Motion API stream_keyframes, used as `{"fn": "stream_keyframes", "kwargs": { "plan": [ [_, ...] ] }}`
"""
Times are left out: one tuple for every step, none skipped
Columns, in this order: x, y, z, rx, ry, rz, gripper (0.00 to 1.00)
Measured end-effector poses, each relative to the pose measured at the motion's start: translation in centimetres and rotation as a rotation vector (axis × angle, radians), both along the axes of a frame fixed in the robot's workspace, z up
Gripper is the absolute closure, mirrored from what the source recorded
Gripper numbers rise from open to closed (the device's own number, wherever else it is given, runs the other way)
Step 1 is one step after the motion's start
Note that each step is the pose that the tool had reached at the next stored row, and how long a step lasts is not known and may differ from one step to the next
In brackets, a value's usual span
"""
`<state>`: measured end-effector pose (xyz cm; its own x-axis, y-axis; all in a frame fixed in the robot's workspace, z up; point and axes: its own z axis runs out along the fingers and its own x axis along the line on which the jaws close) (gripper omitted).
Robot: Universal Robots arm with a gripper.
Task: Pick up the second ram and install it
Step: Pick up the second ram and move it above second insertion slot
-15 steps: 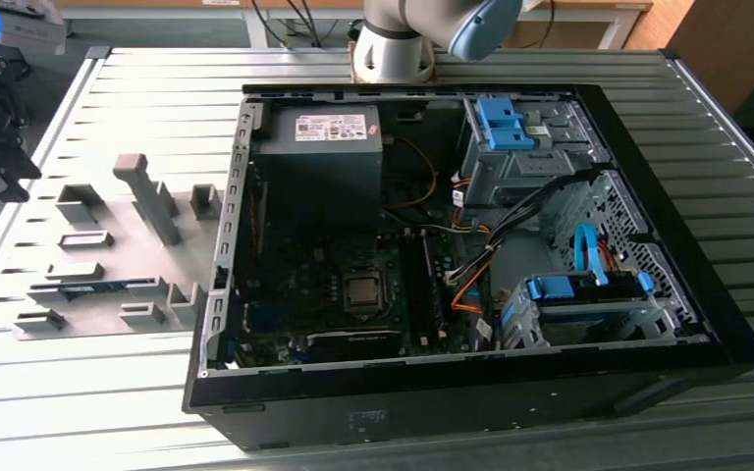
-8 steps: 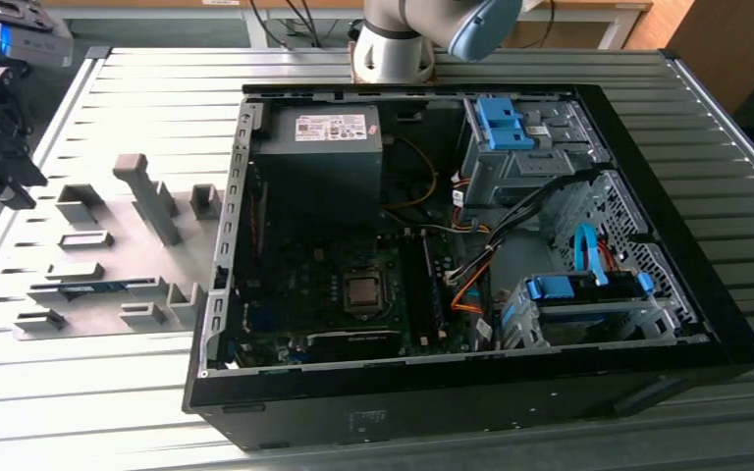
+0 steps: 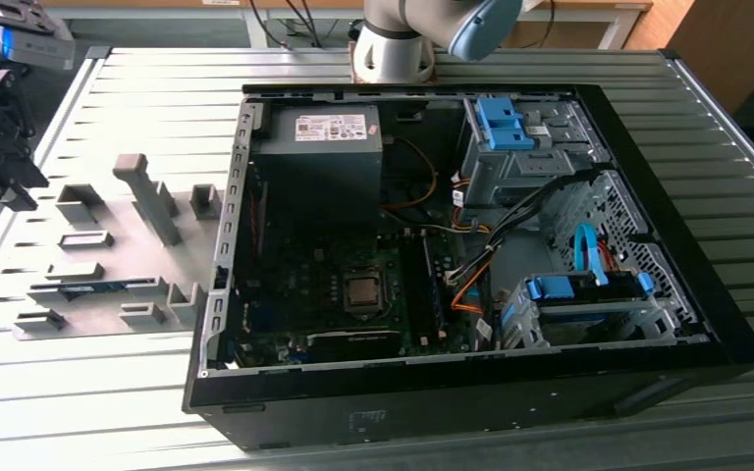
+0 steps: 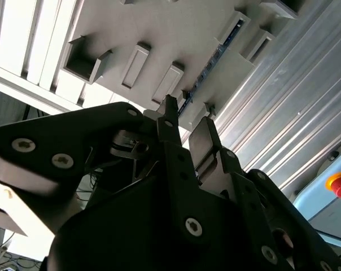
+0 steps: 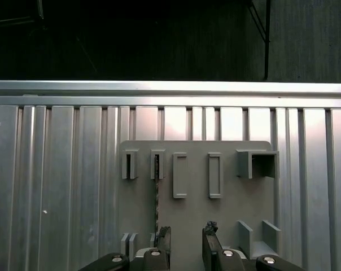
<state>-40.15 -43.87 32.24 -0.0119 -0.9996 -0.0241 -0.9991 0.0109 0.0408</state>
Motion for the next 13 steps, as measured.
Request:
{"fn": "stream_keyframes", "kwargs": {
  "plan": [
    [0.0,0.0,-0.03,0.0001,-0.0001,0.0,0.64],
    [0.0,0.0,-0.08,0.0002,-0.0002,0.0,0.64],
    [0.0,0.0,-0.12,0.0001,-0.0001,0.0,0.64],
    [0.0,0.0,-0.16,0.0,0.0,0.0,0.64],
    [0.0,0.0,-0.21,0.0,0.0,0.0,0.64],
    [0.0,0.0,-0.26,0.0,0.0001,0.0,0.64],
    [0.0,0.0,-0.3,0.0,0.0,0.0,0.64],
    [0.0,0.0,-0.34,-0.0001,0.0001,0.0,0.64],
    [0.0,0.0,-0.39,-0.0001,0.0001,0.0,0.64],
    [0.0,0.0,-0.44,0.0,0.0,0.0,0.64],
    [0.0,0.0,-0.5,0.0,0.0,0.0,0.64],
    [0.0,0.0,-0.57,0.0,0.0,0.0,0.64],
    [0.0,0.0,-0.65,0.0,0.0001,0.0,0.64]
  ]
}}
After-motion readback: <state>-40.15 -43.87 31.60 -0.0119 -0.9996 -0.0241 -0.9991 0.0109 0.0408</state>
